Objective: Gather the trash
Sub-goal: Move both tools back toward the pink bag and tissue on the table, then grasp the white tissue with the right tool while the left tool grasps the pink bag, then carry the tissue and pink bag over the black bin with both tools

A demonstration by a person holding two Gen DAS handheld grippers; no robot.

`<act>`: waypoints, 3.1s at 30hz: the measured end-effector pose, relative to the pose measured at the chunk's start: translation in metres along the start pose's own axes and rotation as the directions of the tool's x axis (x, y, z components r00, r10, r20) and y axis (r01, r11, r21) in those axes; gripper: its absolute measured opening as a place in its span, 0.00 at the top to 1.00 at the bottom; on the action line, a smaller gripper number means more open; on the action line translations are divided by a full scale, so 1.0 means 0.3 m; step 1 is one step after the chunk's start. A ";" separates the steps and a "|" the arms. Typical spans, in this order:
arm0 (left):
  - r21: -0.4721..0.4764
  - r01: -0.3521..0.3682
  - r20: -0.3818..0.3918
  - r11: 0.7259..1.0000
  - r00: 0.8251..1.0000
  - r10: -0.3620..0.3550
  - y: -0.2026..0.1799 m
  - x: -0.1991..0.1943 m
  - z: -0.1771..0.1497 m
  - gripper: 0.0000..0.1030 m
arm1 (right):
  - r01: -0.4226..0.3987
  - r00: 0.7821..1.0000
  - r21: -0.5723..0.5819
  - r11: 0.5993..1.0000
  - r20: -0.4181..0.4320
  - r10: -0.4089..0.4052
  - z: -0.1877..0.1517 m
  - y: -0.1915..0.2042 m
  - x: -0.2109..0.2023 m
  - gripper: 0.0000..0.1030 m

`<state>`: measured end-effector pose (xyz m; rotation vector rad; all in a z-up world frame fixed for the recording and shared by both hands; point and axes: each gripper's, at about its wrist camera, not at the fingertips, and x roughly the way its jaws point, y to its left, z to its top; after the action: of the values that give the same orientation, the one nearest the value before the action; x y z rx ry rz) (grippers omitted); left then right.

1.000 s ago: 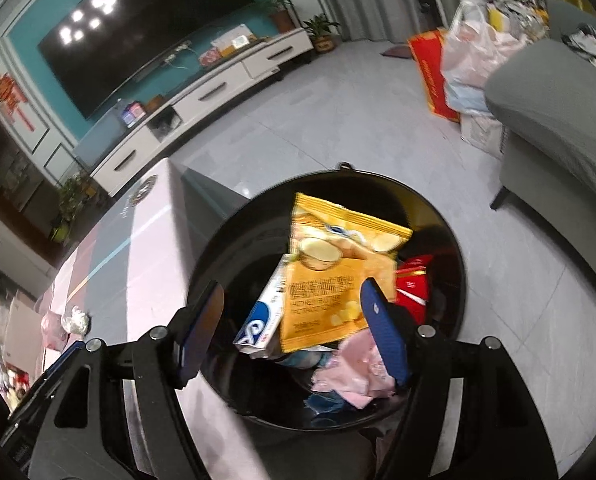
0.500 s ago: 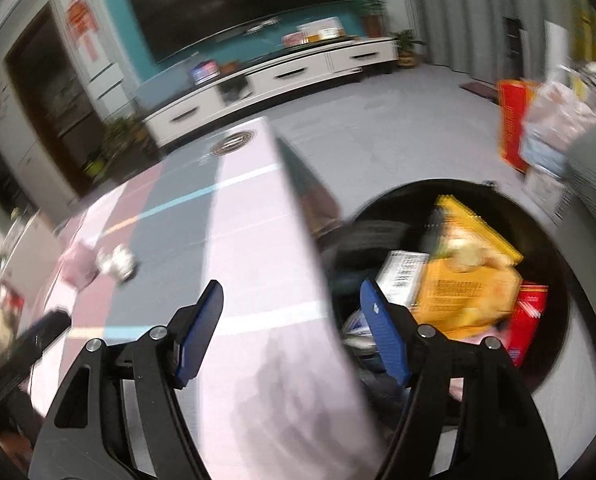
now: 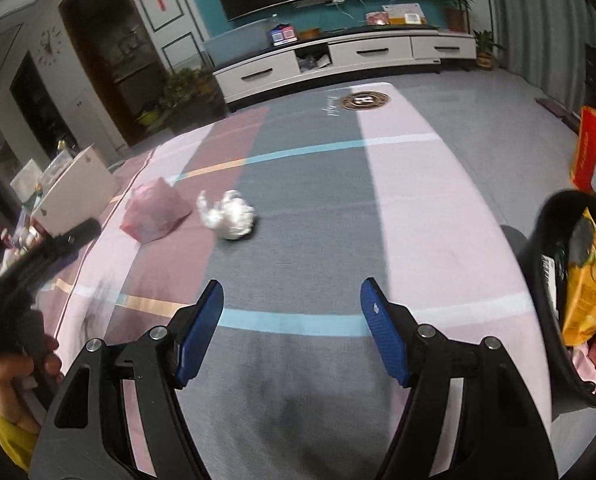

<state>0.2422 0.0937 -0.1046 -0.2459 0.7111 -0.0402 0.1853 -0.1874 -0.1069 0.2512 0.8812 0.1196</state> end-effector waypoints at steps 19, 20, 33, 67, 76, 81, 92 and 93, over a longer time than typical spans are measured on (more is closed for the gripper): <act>-0.011 0.169 -0.072 0.986 0.983 -0.169 0.017 0.222 0.081 0.11 | 0.095 0.993 -0.194 0.976 -0.049 -0.107 0.174 0.241 0.274 0.32; -0.025 0.175 -0.079 0.984 0.981 -0.177 0.017 0.237 0.084 0.11 | 0.100 0.992 -0.203 0.974 -0.059 -0.114 0.179 0.249 0.295 0.32; -0.057 0.189 -0.106 0.980 0.975 -0.194 0.012 0.282 0.055 0.54 | 0.114 0.987 -0.179 0.977 -0.096 -0.132 0.198 0.243 0.363 0.76; 0.126 0.124 -0.058 0.984 0.991 -0.118 -0.197 -0.084 -0.038 0.54 | 0.087 0.994 -0.086 0.992 0.069 -0.082 -0.009 0.103 -0.112 0.77; 0.170 0.142 -0.053 0.975 0.989 -0.135 -0.261 -0.147 -0.090 0.54 | 0.086 0.992 -0.080 0.993 0.094 -0.078 -0.038 0.078 -0.154 0.76; 0.143 0.143 -0.060 0.979 0.989 -0.135 -0.252 -0.188 -0.157 0.54 | 0.110 0.988 -0.111 0.988 0.124 -0.096 -0.053 0.087 -0.194 0.76; 0.121 0.138 -0.055 0.983 0.990 -0.132 -0.207 -0.272 -0.224 0.53 | 0.136 0.978 -0.123 0.983 0.176 -0.113 -0.068 0.085 -0.280 0.76; 0.118 0.143 -0.052 0.983 0.989 -0.138 -0.209 -0.280 -0.225 0.53 | 0.140 0.977 -0.122 0.983 0.181 -0.117 -0.068 0.082 -0.288 0.76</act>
<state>0.1377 0.0286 -0.0851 -0.1781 0.7307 -0.2233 0.1150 -0.1780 -0.0482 0.0769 0.7106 0.0355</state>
